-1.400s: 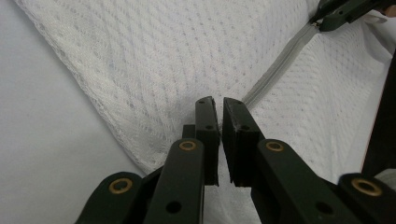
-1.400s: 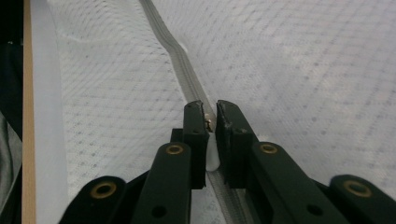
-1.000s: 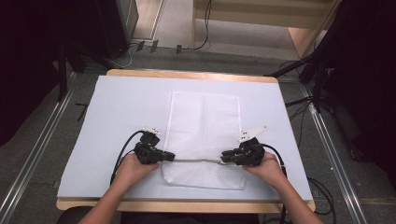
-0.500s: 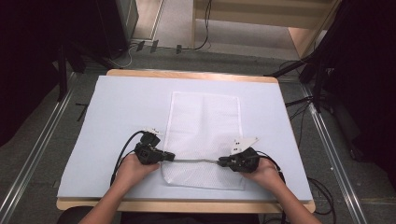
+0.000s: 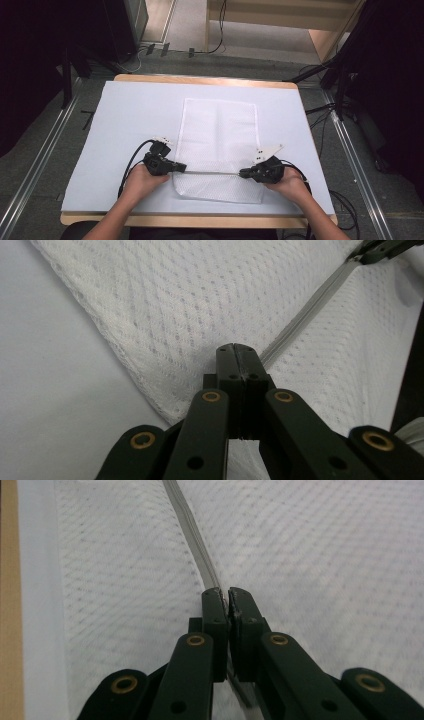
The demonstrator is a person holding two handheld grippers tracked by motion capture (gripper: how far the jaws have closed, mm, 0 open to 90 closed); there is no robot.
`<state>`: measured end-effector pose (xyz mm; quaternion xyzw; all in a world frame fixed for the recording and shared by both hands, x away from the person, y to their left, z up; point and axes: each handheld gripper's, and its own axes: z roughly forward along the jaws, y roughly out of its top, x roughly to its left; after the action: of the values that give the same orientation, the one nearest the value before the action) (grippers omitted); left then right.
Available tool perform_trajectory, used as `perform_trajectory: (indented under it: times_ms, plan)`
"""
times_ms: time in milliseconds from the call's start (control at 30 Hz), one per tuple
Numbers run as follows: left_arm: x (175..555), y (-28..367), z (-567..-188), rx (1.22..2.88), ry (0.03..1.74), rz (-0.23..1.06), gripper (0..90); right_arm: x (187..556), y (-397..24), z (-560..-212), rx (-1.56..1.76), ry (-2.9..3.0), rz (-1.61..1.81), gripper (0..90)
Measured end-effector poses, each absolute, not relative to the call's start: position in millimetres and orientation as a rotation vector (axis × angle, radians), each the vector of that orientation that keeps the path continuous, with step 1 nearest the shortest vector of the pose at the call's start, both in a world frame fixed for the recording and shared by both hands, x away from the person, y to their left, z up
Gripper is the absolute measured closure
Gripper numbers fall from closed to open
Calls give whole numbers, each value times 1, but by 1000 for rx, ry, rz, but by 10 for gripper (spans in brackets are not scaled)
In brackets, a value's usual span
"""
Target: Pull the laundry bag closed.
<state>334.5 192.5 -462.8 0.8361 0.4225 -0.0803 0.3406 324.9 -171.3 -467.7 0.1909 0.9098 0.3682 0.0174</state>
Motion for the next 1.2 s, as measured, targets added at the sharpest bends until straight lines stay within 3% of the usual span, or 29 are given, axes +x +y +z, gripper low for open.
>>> perform_trajectory:
  times_ms: [367,867,1033,1200]
  plan:
    - [335,193,-463,2170,1104,-213,900,320,-217,-463,611,2794,1196,893]
    - [336,194,-463,2172,1069,-214,900,323,-216,-462,674,2776,1215,888]
    - [336,194,-462,2160,1055,-233,822,325,-215,-462,713,2774,1243,878]
    - [335,194,-458,2157,1050,-192,739,327,-221,-456,754,2708,1320,781]
